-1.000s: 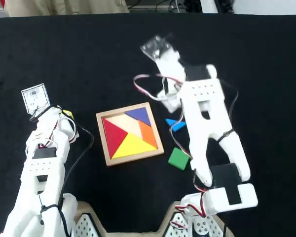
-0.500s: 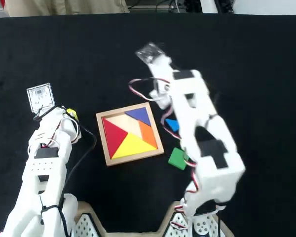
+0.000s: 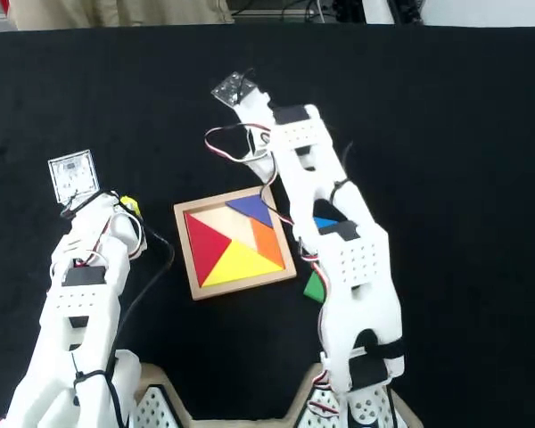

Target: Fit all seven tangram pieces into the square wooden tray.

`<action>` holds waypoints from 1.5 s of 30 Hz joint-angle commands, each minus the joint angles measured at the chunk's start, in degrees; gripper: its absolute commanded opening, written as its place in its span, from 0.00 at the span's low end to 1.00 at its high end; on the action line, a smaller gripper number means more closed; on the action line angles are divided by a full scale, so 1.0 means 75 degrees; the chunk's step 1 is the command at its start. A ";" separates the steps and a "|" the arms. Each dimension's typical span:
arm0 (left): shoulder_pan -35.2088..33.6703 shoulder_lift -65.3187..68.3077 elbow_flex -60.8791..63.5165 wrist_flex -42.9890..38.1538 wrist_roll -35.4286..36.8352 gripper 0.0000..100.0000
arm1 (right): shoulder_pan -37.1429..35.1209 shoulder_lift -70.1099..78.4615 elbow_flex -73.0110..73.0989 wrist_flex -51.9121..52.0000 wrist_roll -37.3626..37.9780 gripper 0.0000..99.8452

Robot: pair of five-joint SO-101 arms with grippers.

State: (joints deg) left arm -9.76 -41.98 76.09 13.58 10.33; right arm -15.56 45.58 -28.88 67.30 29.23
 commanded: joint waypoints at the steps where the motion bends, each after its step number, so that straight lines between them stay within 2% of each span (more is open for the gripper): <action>1: 0.0064 -0.0188 -0.0041 -0.0117 -0.0023 0.07 | 0.0000 -0.0088 -0.0568 0.0703 0.0012 0.01; 8: 0.0064 -0.0188 -0.0041 -0.0117 -0.0023 0.07 | -0.0094 -0.0088 -0.0568 0.1793 0.0469 0.01; 13: 0.0064 -0.0188 -0.0041 -0.0117 -0.0023 0.07 | 0.0023 -0.0217 -0.0709 0.1829 0.0492 0.01; 19: 0.0064 -0.0188 -0.0041 -0.0129 -0.0023 0.07 | 0.1325 -0.1342 -0.1705 0.1805 -0.0375 0.01; 23: 0.0064 -0.0188 -0.0041 -0.0141 -0.0023 0.07 | 0.1993 -0.1424 -0.1823 0.1371 -0.0223 0.02; 25: 0.0064 -0.0188 -0.0041 -0.0141 -0.0023 0.07 | 0.1993 -0.1143 -0.1752 0.1278 0.0270 0.05; 28: 0.0064 -0.0188 -0.0041 -0.0141 -0.0023 0.07 | 0.1735 -0.0568 -0.1834 0.1196 0.1020 0.18; 30: 0.0064 -0.0188 -0.0041 -0.0141 -0.0035 0.07 | 0.1606 -0.0182 -0.2081 0.1020 0.1313 0.23; 35: 0.0064 -0.0188 -0.0041 -0.0152 -0.0047 0.07 | 0.1360 0.0791 -0.3347 0.0879 0.2192 0.20; 41: 0.0064 -0.0188 -0.0041 -0.0152 -0.0059 0.07 | 0.1395 0.2221 -0.5398 0.0750 0.1770 0.14; 45: 0.0076 -0.0188 -0.0041 -0.0152 -0.0059 0.07 | 0.1547 0.3194 -0.6347 0.1383 0.1829 0.12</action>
State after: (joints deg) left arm -9.76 -41.98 76.09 13.58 10.33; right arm -4.66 67.74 -69.41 75.03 43.12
